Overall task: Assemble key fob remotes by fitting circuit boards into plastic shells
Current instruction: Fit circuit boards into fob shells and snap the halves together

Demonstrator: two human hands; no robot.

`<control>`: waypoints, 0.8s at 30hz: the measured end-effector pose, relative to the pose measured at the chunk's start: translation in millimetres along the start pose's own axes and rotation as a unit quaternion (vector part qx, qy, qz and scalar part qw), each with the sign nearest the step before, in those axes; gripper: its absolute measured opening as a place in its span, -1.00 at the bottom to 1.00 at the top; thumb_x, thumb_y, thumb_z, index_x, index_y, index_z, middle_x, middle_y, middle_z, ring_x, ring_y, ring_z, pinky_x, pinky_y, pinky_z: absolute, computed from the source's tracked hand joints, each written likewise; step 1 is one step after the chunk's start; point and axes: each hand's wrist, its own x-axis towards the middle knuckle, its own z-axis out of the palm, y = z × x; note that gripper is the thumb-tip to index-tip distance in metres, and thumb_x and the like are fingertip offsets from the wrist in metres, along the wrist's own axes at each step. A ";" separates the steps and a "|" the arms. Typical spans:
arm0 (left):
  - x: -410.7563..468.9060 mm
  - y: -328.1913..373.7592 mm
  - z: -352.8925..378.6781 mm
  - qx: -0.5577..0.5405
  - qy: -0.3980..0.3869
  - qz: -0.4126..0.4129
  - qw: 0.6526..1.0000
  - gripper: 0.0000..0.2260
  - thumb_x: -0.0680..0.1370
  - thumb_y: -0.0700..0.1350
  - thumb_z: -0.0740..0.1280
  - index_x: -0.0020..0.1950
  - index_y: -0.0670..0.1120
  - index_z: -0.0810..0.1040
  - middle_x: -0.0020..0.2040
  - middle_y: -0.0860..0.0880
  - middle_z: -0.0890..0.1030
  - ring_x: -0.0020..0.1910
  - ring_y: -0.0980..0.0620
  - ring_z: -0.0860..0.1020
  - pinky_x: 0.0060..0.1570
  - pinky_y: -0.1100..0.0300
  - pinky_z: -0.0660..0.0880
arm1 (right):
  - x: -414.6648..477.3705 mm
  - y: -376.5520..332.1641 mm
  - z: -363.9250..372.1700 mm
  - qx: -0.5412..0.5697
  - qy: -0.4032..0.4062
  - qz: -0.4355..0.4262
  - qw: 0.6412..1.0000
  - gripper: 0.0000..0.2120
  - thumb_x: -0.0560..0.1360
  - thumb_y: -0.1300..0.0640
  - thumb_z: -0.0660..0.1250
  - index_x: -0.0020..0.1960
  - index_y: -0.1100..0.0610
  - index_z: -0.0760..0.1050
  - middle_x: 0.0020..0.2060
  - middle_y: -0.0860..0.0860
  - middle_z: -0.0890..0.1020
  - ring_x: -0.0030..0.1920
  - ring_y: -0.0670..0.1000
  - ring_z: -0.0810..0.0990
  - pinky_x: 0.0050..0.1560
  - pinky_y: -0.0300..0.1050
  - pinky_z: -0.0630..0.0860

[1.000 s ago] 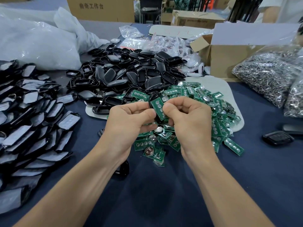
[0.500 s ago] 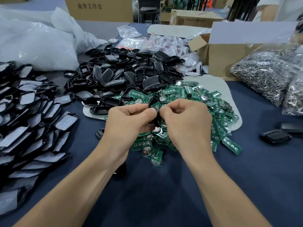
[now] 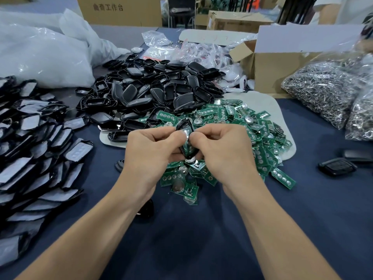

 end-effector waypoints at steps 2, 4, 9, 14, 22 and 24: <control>0.2 -0.2 -1.7 0.028 -0.008 0.015 0.999 -0.80 0.53 -0.23 0.49 -0.30 -0.07 0.74 -0.40 0.02 0.64 -0.42 0.11 0.59 -0.35 0.22 0.60 | -1.1 0.7 -0.5 -0.004 0.014 -0.017 1.000 -0.87 0.41 0.09 0.51 -0.23 -0.14 0.69 -0.48 -0.09 0.66 -0.47 -0.09 0.60 -0.39 -0.19 0.46; 2.3 -0.1 -3.9 0.030 0.010 0.015 0.999 -0.82 0.51 -0.22 0.52 -0.29 -0.05 0.75 -0.39 -0.03 0.66 -0.43 0.04 0.60 -0.38 0.21 0.60 | -2.7 1.4 -0.4 0.002 0.004 -0.018 1.000 -0.93 0.40 0.06 0.50 -0.24 -0.10 0.70 -0.49 -0.10 0.64 -0.50 -0.14 0.55 -0.42 -0.25 0.43; 6.5 -1.6 -5.5 0.040 0.054 0.026 0.997 -0.83 0.50 -0.19 0.51 -0.28 -0.01 0.76 -0.35 -0.14 0.70 -0.39 -0.10 0.67 -0.39 0.15 0.62 | -3.5 1.3 3.2 0.063 -0.063 0.000 0.996 -0.86 0.43 0.20 0.50 -0.26 0.01 0.66 -0.42 -0.07 0.67 -0.47 -0.09 0.59 -0.43 -0.28 0.43; 5.5 -7.5 -5.6 0.078 -0.041 -0.005 0.996 -0.77 0.48 0.04 0.40 -0.11 -0.10 0.73 -0.10 -0.20 0.72 -0.10 -0.21 0.70 -0.07 -0.09 0.71 | -6.5 3.6 12.1 0.142 -0.026 0.024 0.989 -0.68 0.45 0.33 0.50 -0.30 -0.07 0.71 -0.47 -0.05 0.64 -0.51 -0.09 0.53 -0.47 -0.29 0.42; 24.8 10.4 -33.7 0.007 0.144 0.037 0.989 -0.71 0.60 -0.24 0.37 -0.30 -0.07 0.69 -0.32 -0.11 0.71 -0.35 -0.06 0.70 -0.37 0.15 0.63 | -22.5 0.2 49.3 -0.043 -0.002 -0.086 0.995 -0.79 0.51 0.20 0.39 0.02 -0.06 0.70 -0.20 -0.22 0.73 -0.20 -0.22 0.68 -0.10 -0.31 0.60; 36.7 24.0 -60.0 -0.028 0.198 0.040 0.979 -0.67 0.61 -0.28 0.35 -0.33 -0.08 0.66 -0.39 -0.07 0.68 -0.43 0.00 0.67 -0.43 0.24 0.59 | -29.5 -7.6 65.9 -0.106 -0.038 -0.141 0.984 -0.78 0.50 0.21 0.36 0.02 -0.03 0.71 -0.15 -0.16 0.74 -0.11 -0.19 0.65 -0.02 -0.35 0.53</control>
